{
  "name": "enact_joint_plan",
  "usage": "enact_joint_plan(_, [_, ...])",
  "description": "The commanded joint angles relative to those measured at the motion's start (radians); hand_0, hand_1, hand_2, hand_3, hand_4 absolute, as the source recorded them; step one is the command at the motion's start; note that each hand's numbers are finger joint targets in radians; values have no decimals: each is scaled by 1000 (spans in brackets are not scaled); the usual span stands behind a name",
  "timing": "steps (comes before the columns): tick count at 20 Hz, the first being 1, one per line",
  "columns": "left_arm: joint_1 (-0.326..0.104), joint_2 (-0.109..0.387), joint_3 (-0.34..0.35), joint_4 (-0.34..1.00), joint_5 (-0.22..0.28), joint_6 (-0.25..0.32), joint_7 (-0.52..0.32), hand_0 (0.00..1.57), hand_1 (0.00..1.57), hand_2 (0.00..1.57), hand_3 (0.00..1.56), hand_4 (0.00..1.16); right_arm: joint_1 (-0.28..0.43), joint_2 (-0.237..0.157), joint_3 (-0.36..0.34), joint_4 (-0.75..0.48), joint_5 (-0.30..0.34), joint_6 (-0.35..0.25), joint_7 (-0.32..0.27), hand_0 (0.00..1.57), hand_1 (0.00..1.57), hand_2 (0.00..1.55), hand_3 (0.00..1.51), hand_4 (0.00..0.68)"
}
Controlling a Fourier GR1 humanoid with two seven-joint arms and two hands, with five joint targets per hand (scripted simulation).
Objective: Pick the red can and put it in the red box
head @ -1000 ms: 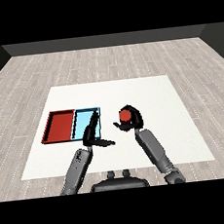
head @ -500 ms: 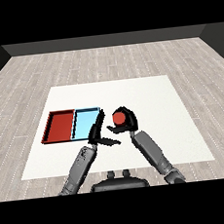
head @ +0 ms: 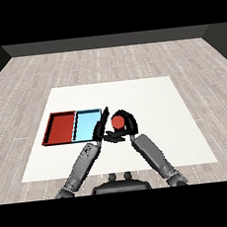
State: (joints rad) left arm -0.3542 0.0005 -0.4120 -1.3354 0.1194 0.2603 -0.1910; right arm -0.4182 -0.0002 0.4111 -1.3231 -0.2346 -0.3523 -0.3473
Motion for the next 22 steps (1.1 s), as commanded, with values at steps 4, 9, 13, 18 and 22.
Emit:
enact_joint_plan(4, [20, 0, -65, -23, 15, 44, 15, 0, 0, 0, 0, 0, -35, 0, 114, -30, -36, -113, 18, 1451, 1451, 1426, 1383, 614])
enact_joint_plan(9, [40, 0, -142, -33, -35, 108, 17, 0, 0, 0, 0, 0, 7, 0, 101, -51, -54, -63, -5, 1447, 1447, 1433, 1387, 594])
enact_joint_plan(13, [-134, 0, -119, 108, 92, 126, 10, 0, 0, 0, 0, 0, -53, 0, 170, -23, -115, -141, -25, 1455, 1455, 1450, 1398, 543])
enact_joint_plan(18, [-91, 1, -202, 79, 24, 294, 6, 729, 729, 759, 249, 686, -56, 0, 113, -42, -68, -93, 21, 1518, 1518, 1465, 1405, 516])
enact_joint_plan(22, [-94, 1, -192, 130, 110, 269, -21, 1571, 1571, 1520, 1421, 904, -12, -1, 207, -37, -109, -133, -63, 1493, 1493, 1446, 1398, 522])
